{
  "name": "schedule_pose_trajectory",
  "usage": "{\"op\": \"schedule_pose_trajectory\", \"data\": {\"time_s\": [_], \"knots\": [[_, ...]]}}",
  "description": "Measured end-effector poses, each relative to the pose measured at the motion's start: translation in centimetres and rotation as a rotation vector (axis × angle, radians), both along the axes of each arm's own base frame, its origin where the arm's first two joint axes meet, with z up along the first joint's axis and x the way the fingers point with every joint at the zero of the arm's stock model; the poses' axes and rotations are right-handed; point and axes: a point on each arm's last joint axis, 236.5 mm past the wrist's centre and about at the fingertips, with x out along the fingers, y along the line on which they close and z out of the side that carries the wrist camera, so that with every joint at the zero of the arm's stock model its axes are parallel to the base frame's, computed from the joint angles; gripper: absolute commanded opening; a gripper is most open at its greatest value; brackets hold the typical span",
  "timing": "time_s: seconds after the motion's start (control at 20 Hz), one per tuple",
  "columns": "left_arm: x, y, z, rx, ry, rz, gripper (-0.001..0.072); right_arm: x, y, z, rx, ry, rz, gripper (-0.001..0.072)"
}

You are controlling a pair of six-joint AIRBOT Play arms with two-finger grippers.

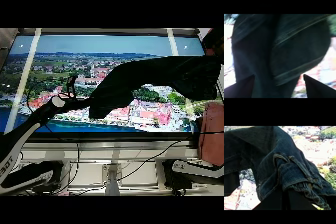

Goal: Fold the clothes and pants, and hang the long-sleeved shirts on hangers.

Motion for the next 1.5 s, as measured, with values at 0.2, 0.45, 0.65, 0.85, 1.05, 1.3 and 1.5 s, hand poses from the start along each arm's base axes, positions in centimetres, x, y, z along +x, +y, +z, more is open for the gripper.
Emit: {"op": "schedule_pose_trajectory", "data": {"time_s": [0.2,0.45,0.65,0.85,1.05,1.3,1.5], "knots": [[0.6,0.4,-3.0,0.045,0.049,-0.016,0.0699,0.2,-0.2,0.1,-0.006,-0.013,-0.005,0.0034],[1.6,0.2,-4.0,0.056,0.06,-0.024,0.0697,0.5,-0.4,0.3,-0.011,-0.027,-0.01,0.0034],[1.7,0.4,-4.0,0.055,0.071,-0.033,0.0698,0.6,-0.4,0.4,-0.011,-0.035,-0.012,0.0034],[1.8,2.8,-2.9,0.071,0.085,-0.051,0.0697,0.8,-0.5,0.5,-0.011,-0.041,-0.014,0.0034],[0.8,4.5,-2.6,0.056,0.142,-0.064,0.0696,0.8,-0.5,0.6,-0.011,-0.044,-0.015,0.0034],[-0.2,4.2,-3.1,0.056,0.178,-0.106,0.0696,0.8,-0.5,0.5,-0.01,-0.043,-0.015,0.0034],[-0.9,3.6,-4.3,0.052,0.216,-0.125,0.0696,0.8,-0.5,0.5,-0.009,-0.041,-0.014,0.0034]]}}
